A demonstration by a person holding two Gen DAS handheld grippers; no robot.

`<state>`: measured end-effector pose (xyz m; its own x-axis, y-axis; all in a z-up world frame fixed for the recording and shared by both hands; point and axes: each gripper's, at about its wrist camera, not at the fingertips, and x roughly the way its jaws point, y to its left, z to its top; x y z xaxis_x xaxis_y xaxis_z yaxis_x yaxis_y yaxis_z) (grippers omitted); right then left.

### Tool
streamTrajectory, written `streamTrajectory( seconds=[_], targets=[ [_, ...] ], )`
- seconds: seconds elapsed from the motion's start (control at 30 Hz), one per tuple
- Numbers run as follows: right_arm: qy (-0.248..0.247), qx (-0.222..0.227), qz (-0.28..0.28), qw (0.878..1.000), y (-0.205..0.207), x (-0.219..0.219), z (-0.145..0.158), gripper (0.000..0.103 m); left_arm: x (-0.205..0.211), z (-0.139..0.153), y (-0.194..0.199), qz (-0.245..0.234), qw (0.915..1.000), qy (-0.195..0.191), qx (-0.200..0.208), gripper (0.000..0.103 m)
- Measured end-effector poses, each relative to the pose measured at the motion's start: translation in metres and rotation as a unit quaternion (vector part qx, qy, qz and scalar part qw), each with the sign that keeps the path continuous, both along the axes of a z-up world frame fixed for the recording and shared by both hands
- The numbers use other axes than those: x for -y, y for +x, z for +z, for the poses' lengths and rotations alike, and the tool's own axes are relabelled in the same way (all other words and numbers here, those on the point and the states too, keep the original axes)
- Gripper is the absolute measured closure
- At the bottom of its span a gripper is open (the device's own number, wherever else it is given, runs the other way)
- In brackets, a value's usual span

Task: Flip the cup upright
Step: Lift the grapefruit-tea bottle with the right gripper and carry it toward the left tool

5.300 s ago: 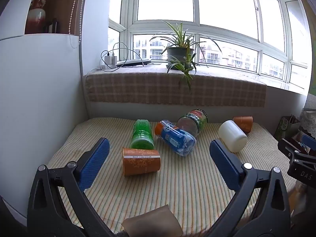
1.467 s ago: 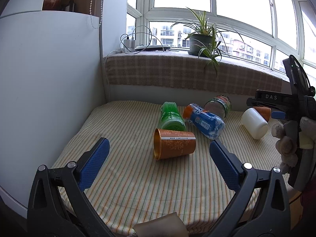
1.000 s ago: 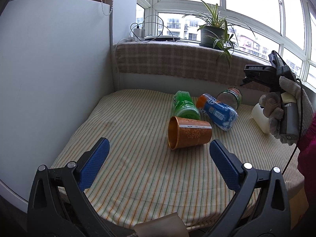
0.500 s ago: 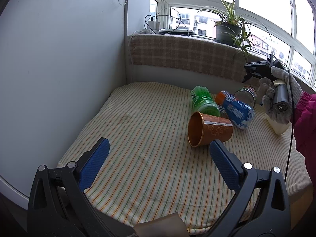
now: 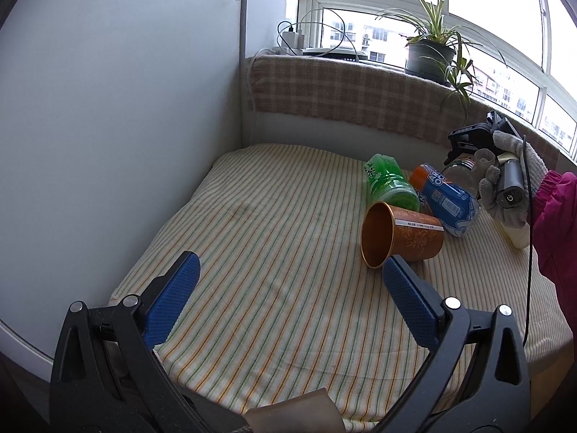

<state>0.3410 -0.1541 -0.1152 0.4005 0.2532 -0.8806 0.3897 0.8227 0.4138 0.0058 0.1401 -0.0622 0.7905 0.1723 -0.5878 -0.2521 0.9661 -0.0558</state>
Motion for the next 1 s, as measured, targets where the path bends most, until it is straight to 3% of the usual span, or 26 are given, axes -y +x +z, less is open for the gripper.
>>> streamTrajectory(
  seconds=[0.37, 0.67, 1.0],
  targets=[
    [0.016, 0.020, 0.025, 0.999, -0.015, 0.021, 0.011, 0.014, 0.002, 0.001, -0.003, 0.000, 1.0000, 0.003, 0.004, 0.000],
    [0.020, 0.074, 0.057, 0.995, -0.039, 0.036, 0.043, 0.014, 0.017, 0.009, -0.004, -0.015, 0.9998, 0.011, 0.008, 0.000],
    [0.022, 0.130, 0.169, 0.977, -0.128, 0.037, 0.086, 0.014, 0.048, 0.014, 0.003, -0.060, 0.9982, 0.000, 0.002, 0.000]
  ],
)
